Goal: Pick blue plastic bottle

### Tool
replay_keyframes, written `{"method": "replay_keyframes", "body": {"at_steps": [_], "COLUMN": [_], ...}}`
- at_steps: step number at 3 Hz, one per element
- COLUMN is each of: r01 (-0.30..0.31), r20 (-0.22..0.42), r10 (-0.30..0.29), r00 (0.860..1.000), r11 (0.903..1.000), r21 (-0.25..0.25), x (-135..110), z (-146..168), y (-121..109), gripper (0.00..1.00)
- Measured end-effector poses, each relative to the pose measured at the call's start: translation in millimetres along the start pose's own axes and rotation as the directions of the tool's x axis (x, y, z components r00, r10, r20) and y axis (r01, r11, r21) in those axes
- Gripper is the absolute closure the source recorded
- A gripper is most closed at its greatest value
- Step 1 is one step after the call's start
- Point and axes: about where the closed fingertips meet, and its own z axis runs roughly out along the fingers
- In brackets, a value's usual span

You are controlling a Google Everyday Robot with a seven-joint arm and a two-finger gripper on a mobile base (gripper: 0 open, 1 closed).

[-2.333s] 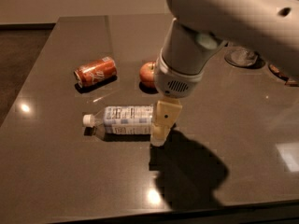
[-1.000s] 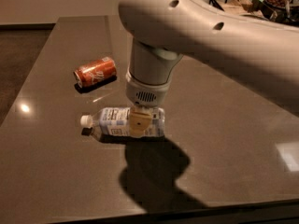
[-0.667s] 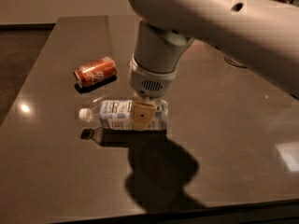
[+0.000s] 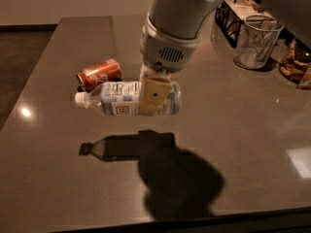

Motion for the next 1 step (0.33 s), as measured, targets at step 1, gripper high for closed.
{"method": "replay_keyframes", "body": {"at_steps": [1], "r01": [0.000], "r20": [0.000], "r10": [0.000], "r00": [1.000], "r11": [1.0000], "r21": [0.001], "x": [-0.1], "z": [0.0], "y": [0.0], "gripper": [1.00]}}
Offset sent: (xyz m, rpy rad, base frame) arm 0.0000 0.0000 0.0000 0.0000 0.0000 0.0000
